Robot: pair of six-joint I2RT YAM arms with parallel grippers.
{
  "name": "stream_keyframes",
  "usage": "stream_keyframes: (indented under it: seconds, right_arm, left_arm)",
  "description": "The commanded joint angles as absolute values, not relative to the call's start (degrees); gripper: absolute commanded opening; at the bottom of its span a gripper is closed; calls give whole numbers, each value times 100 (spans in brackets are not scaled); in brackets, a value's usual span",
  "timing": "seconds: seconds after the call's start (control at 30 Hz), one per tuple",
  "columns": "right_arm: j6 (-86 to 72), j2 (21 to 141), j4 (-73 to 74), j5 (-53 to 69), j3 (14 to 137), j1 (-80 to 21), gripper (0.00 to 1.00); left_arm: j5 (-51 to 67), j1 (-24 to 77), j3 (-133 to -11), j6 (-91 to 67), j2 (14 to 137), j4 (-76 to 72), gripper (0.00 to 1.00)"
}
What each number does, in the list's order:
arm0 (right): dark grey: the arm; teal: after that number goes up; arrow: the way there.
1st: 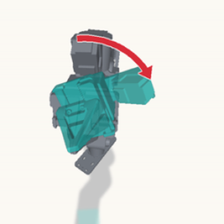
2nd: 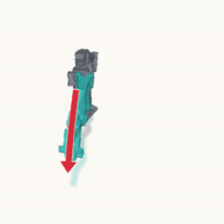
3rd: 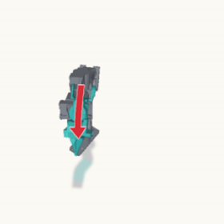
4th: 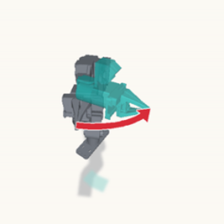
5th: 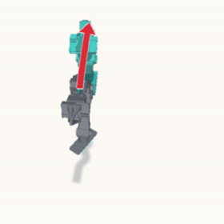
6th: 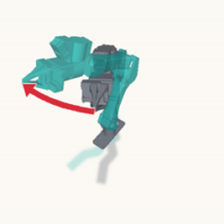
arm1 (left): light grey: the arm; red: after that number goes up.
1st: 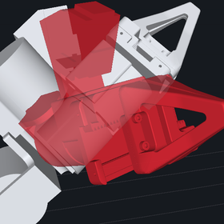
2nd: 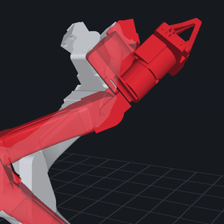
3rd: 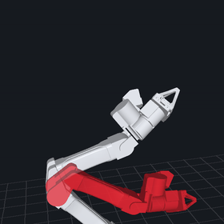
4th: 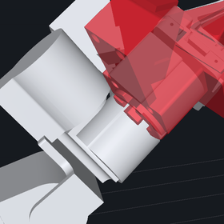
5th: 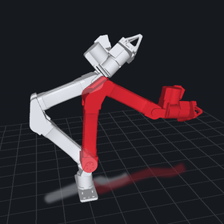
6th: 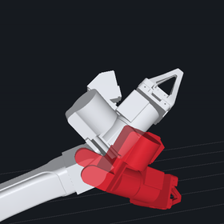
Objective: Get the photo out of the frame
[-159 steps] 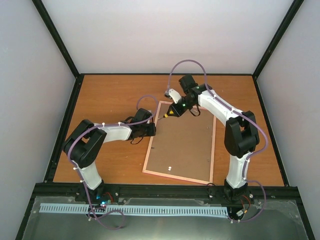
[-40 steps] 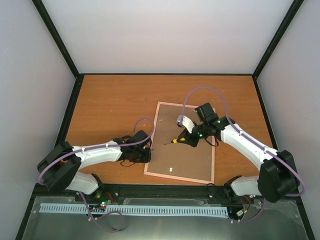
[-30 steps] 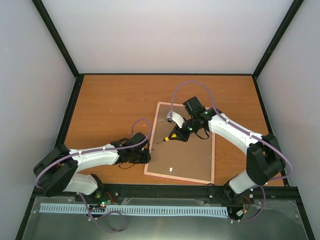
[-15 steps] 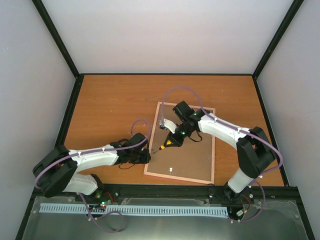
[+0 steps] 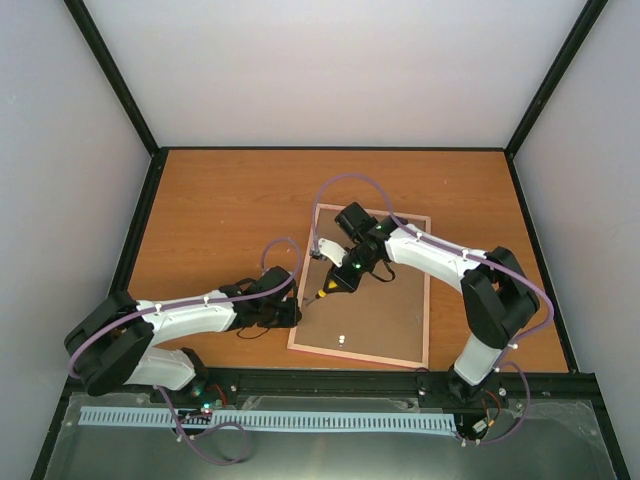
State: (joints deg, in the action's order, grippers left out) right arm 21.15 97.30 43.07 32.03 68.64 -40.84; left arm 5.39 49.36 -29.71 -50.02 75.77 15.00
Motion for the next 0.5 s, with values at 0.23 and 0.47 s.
stream_keyframes:
  seconds: [0.23,0.47]
  right_arm:
    - [1957,9794,4298,2680,6985,-4140,3]
    - [1930,9837,4329,2722,7086,-4140,3]
  left_arm:
    - [483,4983,-2813,-5305,7712,1522,1]
    - [464,4983,-2795,-5343,7688,1506,1]
